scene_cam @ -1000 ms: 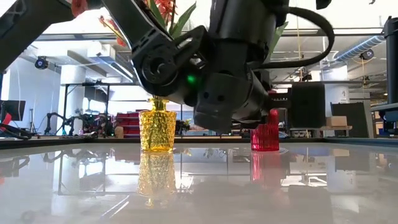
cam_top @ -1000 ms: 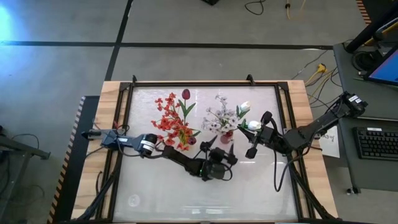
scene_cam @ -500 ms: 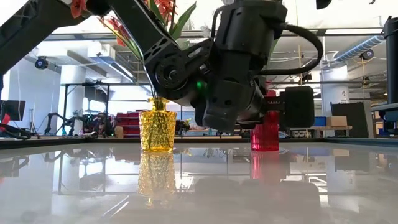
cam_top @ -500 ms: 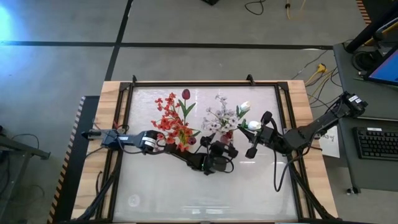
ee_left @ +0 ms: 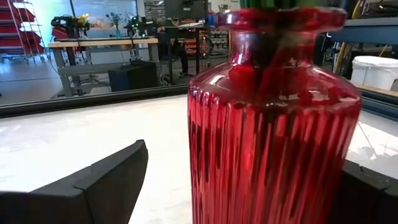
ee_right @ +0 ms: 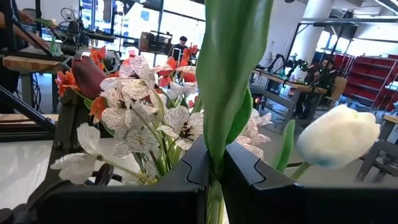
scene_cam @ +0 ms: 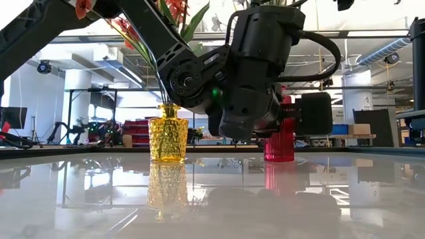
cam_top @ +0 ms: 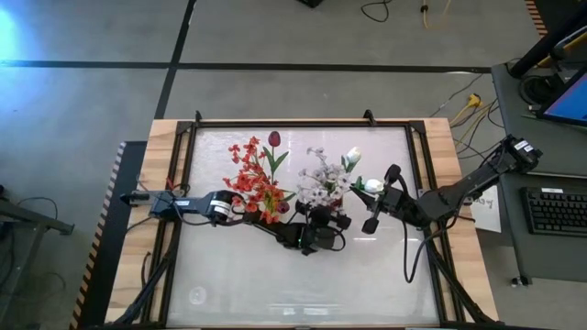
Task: Sort flowers into vase by color
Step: Put the white tulip into the red flower vase, then return to Home Position
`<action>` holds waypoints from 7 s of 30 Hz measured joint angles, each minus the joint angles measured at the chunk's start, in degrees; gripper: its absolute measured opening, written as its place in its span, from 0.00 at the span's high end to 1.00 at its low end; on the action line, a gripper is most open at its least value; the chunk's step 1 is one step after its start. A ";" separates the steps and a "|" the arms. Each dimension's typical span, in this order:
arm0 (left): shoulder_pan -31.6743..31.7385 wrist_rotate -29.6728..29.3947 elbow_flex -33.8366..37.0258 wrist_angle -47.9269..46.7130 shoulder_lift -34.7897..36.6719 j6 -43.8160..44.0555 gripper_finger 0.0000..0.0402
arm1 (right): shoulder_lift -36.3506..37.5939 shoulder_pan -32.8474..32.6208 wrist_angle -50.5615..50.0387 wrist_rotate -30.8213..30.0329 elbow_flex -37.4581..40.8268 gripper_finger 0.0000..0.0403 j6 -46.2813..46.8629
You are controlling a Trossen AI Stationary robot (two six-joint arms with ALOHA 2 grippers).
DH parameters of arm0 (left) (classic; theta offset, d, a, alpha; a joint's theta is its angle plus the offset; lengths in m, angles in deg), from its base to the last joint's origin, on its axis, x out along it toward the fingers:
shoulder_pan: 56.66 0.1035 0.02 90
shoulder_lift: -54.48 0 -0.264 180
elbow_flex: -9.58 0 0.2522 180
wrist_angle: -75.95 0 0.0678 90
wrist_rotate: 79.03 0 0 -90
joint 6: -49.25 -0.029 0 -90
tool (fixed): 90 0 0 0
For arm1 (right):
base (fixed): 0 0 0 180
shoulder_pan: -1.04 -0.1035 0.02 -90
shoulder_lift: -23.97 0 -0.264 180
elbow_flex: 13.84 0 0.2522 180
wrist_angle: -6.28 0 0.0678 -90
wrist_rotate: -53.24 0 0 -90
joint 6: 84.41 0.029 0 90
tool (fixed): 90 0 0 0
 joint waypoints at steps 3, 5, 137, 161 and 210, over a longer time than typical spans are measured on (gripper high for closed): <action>0.00 0.00 0.00 -0.01 0.00 0.53 0.09 | 0.00 0.00 -0.09 0.00 0.00 0.96 0.00; 0.00 0.00 0.00 -0.01 0.00 1.00 0.09 | 0.00 0.00 -0.09 0.00 0.00 0.96 0.07; -2.22 -1.84 -4.24 -0.97 0.00 -6.64 0.23 | -7.27 7.83 -9.08 11.88 0.72 0.51 15.74; -8.50 -5.11 -4.24 32.94 0.72 -39.26 0.23 | 4.62 1.98 -13.75 13.70 0.72 0.31 16.98; -41.37 13.05 -3.80 50.88 25.95 -143.64 0.43 | 16.09 -6.75 -12.25 13.42 0.66 0.36 12.48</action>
